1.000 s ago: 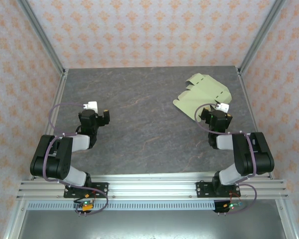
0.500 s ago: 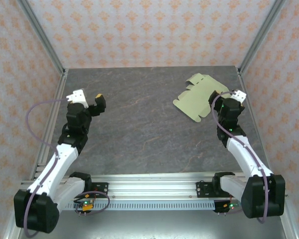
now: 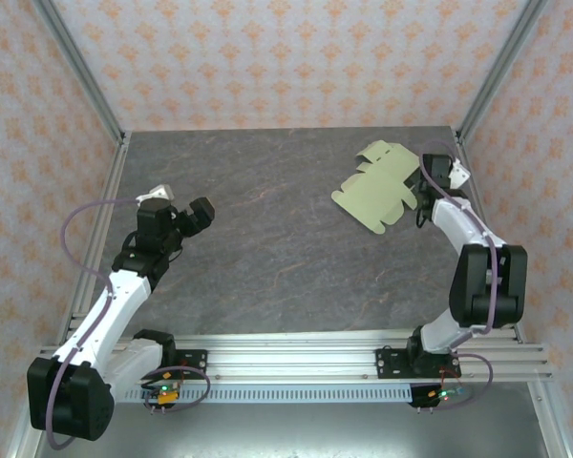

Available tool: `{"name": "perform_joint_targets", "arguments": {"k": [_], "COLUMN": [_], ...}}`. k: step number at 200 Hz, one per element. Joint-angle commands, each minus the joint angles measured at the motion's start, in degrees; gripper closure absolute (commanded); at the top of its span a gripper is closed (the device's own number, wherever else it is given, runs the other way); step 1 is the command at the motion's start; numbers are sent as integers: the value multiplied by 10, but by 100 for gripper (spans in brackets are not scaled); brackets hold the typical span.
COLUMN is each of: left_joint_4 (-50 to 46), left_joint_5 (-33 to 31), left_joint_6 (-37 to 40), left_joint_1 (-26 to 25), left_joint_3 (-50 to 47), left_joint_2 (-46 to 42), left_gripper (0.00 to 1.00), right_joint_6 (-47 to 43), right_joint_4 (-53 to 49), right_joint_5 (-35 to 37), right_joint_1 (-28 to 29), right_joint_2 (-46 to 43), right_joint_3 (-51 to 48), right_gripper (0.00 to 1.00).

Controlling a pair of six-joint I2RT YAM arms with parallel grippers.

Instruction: Fold the paper box

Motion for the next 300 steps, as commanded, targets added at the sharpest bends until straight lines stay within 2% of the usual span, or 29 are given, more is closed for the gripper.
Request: {"name": "perform_joint_targets", "arguments": {"k": [1, 29, 42, 57, 67, 82, 109, 133, 159, 224, 259, 300], "left_joint_4": [-29, -36, -41, -59, -63, -63, -83, -94, -102, -105, -96, -91], "left_joint_5": [12, 10, 10, 12, 9, 8, 25, 34, 32, 45, 52, 63], "left_joint_6": [-15, -16, -15, -8, -7, -7, -4, -2, -6, -12, -7, -6], "left_joint_1": [-6, -9, -10, -11, -10, -10, -11, -13, -14, -18, -21, -21], "left_joint_3": [15, 3, 1, 8, 7, 7, 22, 28, 28, 35, 32, 39], "left_joint_2": [2, -6, -8, -10, -14, -18, -21, -24, -25, -15, 2, 15], "left_gripper": [0, 0, 0, 0, 0, 0, 0, 0, 0, 0, 0, 0], "right_joint_6": [136, 283, 296, 283, 256, 165, -57, -156, -179, -254, -277, -288], "right_joint_4": [-15, 115, 151, 149, 134, 66, -62, -115, -147, -269, -304, -308], "right_joint_5": [-86, -195, -223, -239, -243, -225, -123, -131, -158, -146, -193, -336], "right_joint_1": [-17, -47, -50, -50, -51, -51, -51, -59, -72, -85, -86, -87], "right_joint_2": [19, 45, 65, 86, 97, 114, 163, 235, 311, 440, 453, 429], "right_joint_3": [-8, -56, -48, -13, 14, 82, 220, 331, 423, 590, 595, 541], "right_gripper": [1, 5, 10, 10, 11, 11, 8, 6, 6, 3, 3, 5]}}
